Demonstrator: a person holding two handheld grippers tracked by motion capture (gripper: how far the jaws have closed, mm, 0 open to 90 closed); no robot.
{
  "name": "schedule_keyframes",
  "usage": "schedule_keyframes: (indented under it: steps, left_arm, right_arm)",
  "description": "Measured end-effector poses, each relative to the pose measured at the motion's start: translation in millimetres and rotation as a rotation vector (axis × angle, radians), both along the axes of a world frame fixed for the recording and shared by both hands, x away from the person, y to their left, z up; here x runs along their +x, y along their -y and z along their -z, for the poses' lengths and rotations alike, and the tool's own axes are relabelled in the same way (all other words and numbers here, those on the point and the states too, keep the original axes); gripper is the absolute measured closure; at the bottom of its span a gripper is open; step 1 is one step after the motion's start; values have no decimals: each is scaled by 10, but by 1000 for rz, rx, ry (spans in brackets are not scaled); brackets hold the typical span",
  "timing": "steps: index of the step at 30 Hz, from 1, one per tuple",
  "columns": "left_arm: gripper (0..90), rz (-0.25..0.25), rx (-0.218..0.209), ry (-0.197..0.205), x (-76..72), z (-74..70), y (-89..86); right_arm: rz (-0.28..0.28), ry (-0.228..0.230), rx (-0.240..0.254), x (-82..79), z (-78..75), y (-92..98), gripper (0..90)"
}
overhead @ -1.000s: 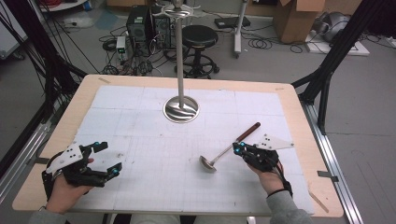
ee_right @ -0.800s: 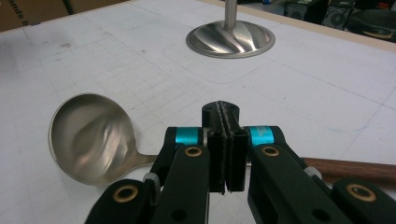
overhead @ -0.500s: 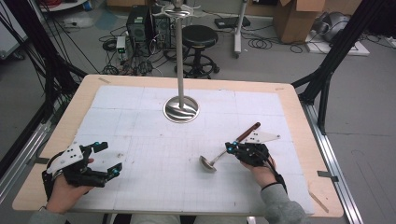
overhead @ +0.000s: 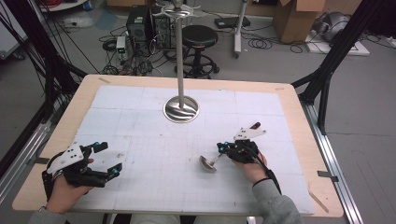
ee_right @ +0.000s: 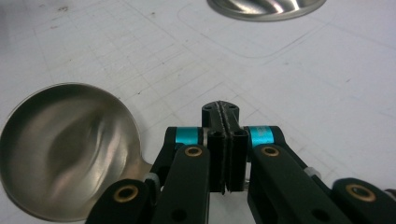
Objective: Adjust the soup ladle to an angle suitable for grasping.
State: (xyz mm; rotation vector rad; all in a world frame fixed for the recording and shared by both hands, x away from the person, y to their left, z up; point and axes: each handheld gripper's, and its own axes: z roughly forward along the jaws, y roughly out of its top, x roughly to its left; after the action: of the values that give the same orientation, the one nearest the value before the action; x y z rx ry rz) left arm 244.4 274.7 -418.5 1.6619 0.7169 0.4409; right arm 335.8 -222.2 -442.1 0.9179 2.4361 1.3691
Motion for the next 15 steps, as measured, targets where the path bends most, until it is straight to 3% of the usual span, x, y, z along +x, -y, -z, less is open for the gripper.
schedule_keyframes:
  steps: [9, 15]
  left_arm:
    - [24, 2, 6, -2, 1, 3, -6]
    - [24, 5, 5, -9, 2, 6, -3]
  right_arm:
    - [-26, -26, -19, 51, 47, -100, 900]
    - [-38, -50, -62, 86, 80, -162, 900]
